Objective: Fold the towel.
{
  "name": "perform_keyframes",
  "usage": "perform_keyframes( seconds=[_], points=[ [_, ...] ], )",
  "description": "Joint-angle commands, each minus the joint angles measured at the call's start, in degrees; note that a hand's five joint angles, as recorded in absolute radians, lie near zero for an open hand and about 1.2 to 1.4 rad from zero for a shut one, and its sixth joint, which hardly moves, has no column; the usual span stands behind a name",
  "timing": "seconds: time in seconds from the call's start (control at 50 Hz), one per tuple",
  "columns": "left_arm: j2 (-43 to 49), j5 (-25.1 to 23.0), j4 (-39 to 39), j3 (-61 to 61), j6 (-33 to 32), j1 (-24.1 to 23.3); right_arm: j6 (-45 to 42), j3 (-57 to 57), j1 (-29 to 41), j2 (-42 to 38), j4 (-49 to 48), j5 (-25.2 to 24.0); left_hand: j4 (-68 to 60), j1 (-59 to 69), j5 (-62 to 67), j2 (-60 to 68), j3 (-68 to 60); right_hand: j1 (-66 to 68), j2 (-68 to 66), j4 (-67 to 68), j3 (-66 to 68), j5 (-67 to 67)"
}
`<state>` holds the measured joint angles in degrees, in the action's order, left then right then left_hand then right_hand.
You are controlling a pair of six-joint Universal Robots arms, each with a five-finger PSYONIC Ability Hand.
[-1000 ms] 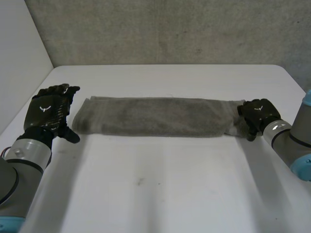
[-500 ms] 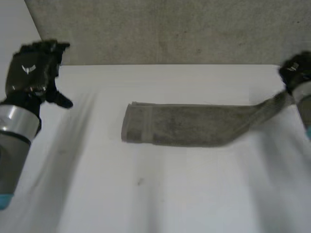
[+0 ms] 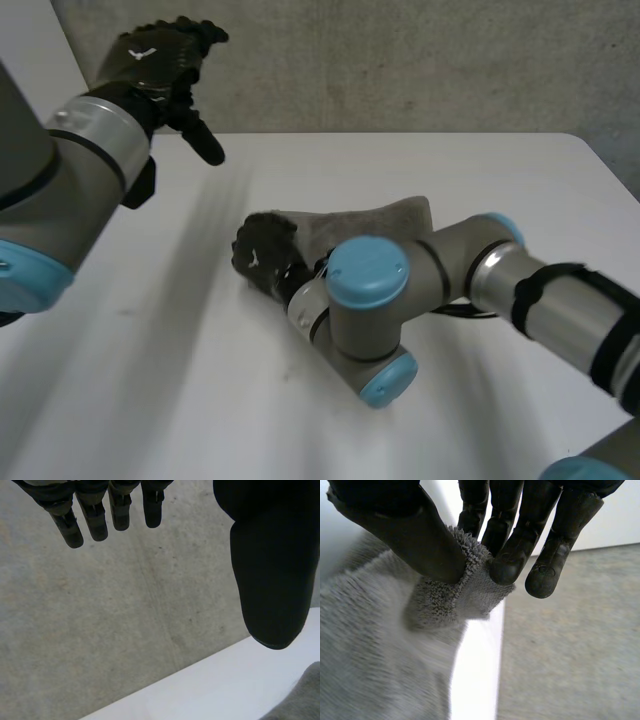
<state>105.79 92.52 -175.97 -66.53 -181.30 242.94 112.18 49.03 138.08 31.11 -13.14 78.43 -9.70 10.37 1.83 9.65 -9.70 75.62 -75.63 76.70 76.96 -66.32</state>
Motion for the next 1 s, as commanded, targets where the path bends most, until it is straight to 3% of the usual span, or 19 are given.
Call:
perform_keyframes(
  seconds=[0.02, 0.04, 0.08, 0.12, 0.16, 0.18, 0.22, 0.26, 0.38, 0.54, 0.7, 0.86, 0.9, 0.92, 0.96, 1.0],
  points=[
    [2.84, 0.38, -0.43, -0.44, -0.37, -2.21, 2.34, 1.06, -0.45, 0.88, 1.19, -0.29, -0.51, -0.15, -1.61, 0.56, -0.51, -30.72, 30.72, -31.79, -32.06, 31.41],
    [3.27, 0.38, -0.51, -1.05, -0.37, -2.21, 5.12, 2.46, -0.79, 3.66, 1.19, -0.12, -0.51, -0.15, -1.61, 0.56, -0.51, -58.37, 58.37, -59.44, -59.7, 59.06],
    [3.54, 0.38, -0.52, -1.75, -0.46, -2.21, 9.41, 4.82, -1.49, 7.17, 1.1, 0.06, -0.51, -0.15, -1.61, 0.56, -0.51, -65.62, 65.63, -66.7, -66.96, 66.32],
    [3.81, 0.2, -0.69, -2.46, -0.37, -2.21, 14.55, 7.66, -2.73, 11.43, 0.92, 0.15, -0.51, -0.15, -1.61, 0.56, -0.51, -65.62, 65.63, -66.7, -66.96, 66.32],
    [4.42, 0.03, -0.87, -3.43, -0.37, -2.21, 27.84, 13.6, -6.4, 19.12, 1.18, 0.58, -0.51, -0.15, -1.61, 0.56, -0.51, -65.62, 65.63, -66.7, -66.96, 66.32],
    [4.42, 0.03, -0.87, -3.43, -0.37, -2.21, 27.91, 13.63, -6.42, 19.16, 1.19, 0.59, -0.51, -0.15, -1.61, 0.56, -0.51, -65.62, 65.63, -66.7, -66.96, 66.32],
    [4.95, 0.03, -1.39, -3.96, -0.37, -2.21, 39.64, 19.32, -10.1, 24.58, 2.58, 1.46, -0.51, -0.15, -1.61, 0.56, -0.51, -65.62, 65.63, -66.7, -66.96, 66.32],
    [6.17, 0.03, -3.58, -5.27, -0.55, -2.21, 43.52, 21.7, -11.68, 26.35, 4.25, 1.73, -0.51, -0.15, -1.61, 0.56, -0.51, -65.62, 65.63, -66.7, -66.96, 66.32],
    [10.56, 0.03, -6.93, -6.77, -0.64, -2.3, 48.04, 28.74, -18.71, 28.83, 12.43, 1.2, -0.51, -0.15, -1.61, 0.56, -0.51, -65.62, 65.63, -66.7, -66.96, 66.32],
    [17.86, -0.06, -7.63, -6.59, -0.72, -2.56, 48.74, 32.53, -23.47, 27.34, 7.71, 1.29, -0.51, -0.15, -1.61, 0.56, -0.51, -65.62, 65.63, -66.7, -66.96, 66.32],
    [20.15, -0.06, -8.6, -8.08, -0.72, -2.47, 48.57, 32.35, -26.28, 22.33, 4.09, 1.29, -0.51, -0.15, -1.61, 0.56, -0.51, -40.85, 40.85, -41.92, -42.18, 41.54],
    [16.29, 0.03, -10.8, -10.64, -0.72, -2.3, 48.13, 30.86, -26.99, 18.72, 4.09, 1.82, -0.51, -0.15, -1.61, 0.56, -0.51, -39.3, 39.3, -40.38, -40.64, 39.99],
    [14.97, 0.03, -11.76, -11.51, -0.72, -2.21, 48.13, 31.3, -27.43, 18.81, 4.09, 1.9, -0.51, -0.15, -1.61, 0.56, -0.51, -21.25, 21.26, -22.33, -22.59, 21.95],
    [14.97, 0.03, -11.77, -11.52, -0.72, -2.21, 48.13, 31.3, -27.43, 18.81, 4.09, 1.9, -0.51, -0.15, -1.61, 0.56, -0.51, -21.13, 21.14, -22.21, -22.47, 21.83],
    [14.53, 0.2, -12.03, -11.6, -0.72, -2.12, 48.13, 32.96, -28.3, 20.38, 3.82, 2.6, -0.51, -0.15, -1.61, 0.56, -0.51, 4.27, -4.27, 3.2, 2.93, -3.58],
    [13.48, 0.29, -11.85, -11.52, -0.72, -2.12, 47.69, 34.54, -28.83, 22.48, 3.56, 3.39, -0.51, -0.15, -1.61, 0.56, -0.51, 4.38, -4.37, 3.3, 3.04, -3.68]
  ],
)
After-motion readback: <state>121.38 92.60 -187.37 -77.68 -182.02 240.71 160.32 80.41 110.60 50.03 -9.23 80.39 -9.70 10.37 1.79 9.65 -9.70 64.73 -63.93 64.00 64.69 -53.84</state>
